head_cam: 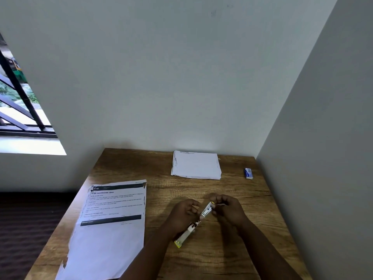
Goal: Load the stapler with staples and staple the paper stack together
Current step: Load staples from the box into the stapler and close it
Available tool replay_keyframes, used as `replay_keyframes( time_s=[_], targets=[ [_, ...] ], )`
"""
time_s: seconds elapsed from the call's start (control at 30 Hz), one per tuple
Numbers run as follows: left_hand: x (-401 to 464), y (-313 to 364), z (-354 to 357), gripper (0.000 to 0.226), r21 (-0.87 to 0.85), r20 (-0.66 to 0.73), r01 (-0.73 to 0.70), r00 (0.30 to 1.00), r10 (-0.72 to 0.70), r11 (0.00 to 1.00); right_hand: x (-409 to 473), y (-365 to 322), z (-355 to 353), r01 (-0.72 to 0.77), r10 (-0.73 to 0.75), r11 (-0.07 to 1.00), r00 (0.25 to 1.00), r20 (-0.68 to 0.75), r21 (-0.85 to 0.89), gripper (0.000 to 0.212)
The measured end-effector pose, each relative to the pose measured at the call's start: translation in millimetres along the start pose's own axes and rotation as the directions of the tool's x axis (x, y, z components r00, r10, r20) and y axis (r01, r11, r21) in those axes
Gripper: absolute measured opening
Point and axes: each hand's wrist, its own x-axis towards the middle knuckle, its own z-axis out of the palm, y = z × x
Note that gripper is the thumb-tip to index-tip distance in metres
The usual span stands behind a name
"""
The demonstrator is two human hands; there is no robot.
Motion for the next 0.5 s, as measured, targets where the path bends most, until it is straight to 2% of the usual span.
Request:
replay_keyframes(
  time_s=[0.1, 0.17, 0.27, 0.33, 0.4, 0.5],
  targets=[
    [2, -1, 2, 0.029, -0.016, 0.025, 0.079, 0.997, -0.078, 0.997, -1, 1, 2, -0.001, 0.000, 0.999, 1.000, 0.017, 0.038, 0.017],
    [0, -2, 3, 0.021, -0.132, 0.071, 0.162, 0.986, -0.153, 0.978, -1, 2, 2, 0.001, -0.001, 0.999, 1.000, 0.000, 0.053, 0.021],
    [-2, 1, 4, 0.007, -0.377, 0.145, 0.301, 0.953, -0.266, 0.876, 1, 3, 1, -0.006, 0.008, 0.998, 1.000, -0.029, 0.064, 0.025],
    [-1, 4, 4, 0.011, -0.506, 0.154, 0.325, 0.945, -0.287, 0.799, 3, 6, -1, -0.027, 0.031, 0.995, 0.999, -0.039, 0.101, 0.021],
    [0, 6, 5, 0.012, -0.541, 0.154, 0.321, 0.947, -0.283, 0.777, 6, 9, -2, -0.089, 0.101, 0.977, 0.994, -0.051, 0.195, 0.011],
    [-3, 4, 6, 0.008, -0.475, 0.121, 0.247, 0.969, -0.215, 0.845, 10, 13, -4, -0.195, 0.215, 0.939, 0.976, -0.040, 0.284, 0.037]
  ],
)
